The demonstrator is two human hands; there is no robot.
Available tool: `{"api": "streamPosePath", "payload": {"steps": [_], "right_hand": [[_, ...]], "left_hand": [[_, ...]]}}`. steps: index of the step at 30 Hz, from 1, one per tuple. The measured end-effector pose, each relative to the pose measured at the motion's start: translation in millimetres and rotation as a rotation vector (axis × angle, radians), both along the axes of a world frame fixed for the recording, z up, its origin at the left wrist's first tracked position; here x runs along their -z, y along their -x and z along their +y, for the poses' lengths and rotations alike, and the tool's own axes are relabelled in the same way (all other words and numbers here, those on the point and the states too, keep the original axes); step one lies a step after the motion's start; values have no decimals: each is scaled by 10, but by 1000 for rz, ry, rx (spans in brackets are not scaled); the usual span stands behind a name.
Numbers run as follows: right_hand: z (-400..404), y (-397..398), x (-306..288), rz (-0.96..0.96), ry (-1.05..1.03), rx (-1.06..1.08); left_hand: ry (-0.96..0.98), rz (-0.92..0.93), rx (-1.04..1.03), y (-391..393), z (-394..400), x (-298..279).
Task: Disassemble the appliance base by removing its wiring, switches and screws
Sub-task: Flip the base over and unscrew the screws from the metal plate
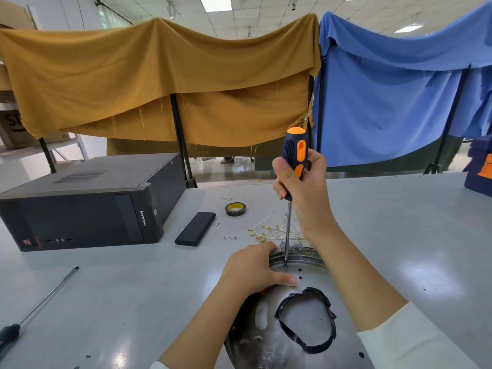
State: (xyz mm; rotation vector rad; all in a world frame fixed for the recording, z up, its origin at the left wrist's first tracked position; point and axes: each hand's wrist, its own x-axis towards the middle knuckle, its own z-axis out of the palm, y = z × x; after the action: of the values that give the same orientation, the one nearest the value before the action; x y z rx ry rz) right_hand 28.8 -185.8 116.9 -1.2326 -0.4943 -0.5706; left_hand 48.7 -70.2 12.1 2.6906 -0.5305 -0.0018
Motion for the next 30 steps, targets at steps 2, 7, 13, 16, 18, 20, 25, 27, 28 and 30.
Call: {"api": "streamPosePath", "payload": {"steps": [2, 7, 13, 16, 18, 20, 25, 27, 28, 30], "right_hand": [[5, -11, 14, -20, -33, 27], [-50, -60, 59, -28, -64, 40], [-70, -59, 44, -1, -61, -55], [-41, -43, 51, -29, 11, -2], [-23, -41, 72, -58, 34, 13], [-16, -38, 78, -62, 55, 21], [-19, -44, 75, -8, 69, -64], [-22, -39, 72, -1, 73, -78], [-20, -39, 68, 2, 76, -65], [-13, -35, 62, -10, 77, -32]], "left_hand": [[3, 2, -1, 0, -1, -3], [4, 8, 3, -4, -1, -2], [12, 5, 2, -2, 0, 0], [18, 7, 3, -4, 4, 1], [15, 6, 3, -3, 3, 0], [6, 4, 3, -3, 0, -1], [6, 9, -2, 4, -2, 2], [4, 13, -3, 10, 1, -2], [4, 10, -1, 13, 1, -6], [12, 6, 4, 19, 0, -16]]}}
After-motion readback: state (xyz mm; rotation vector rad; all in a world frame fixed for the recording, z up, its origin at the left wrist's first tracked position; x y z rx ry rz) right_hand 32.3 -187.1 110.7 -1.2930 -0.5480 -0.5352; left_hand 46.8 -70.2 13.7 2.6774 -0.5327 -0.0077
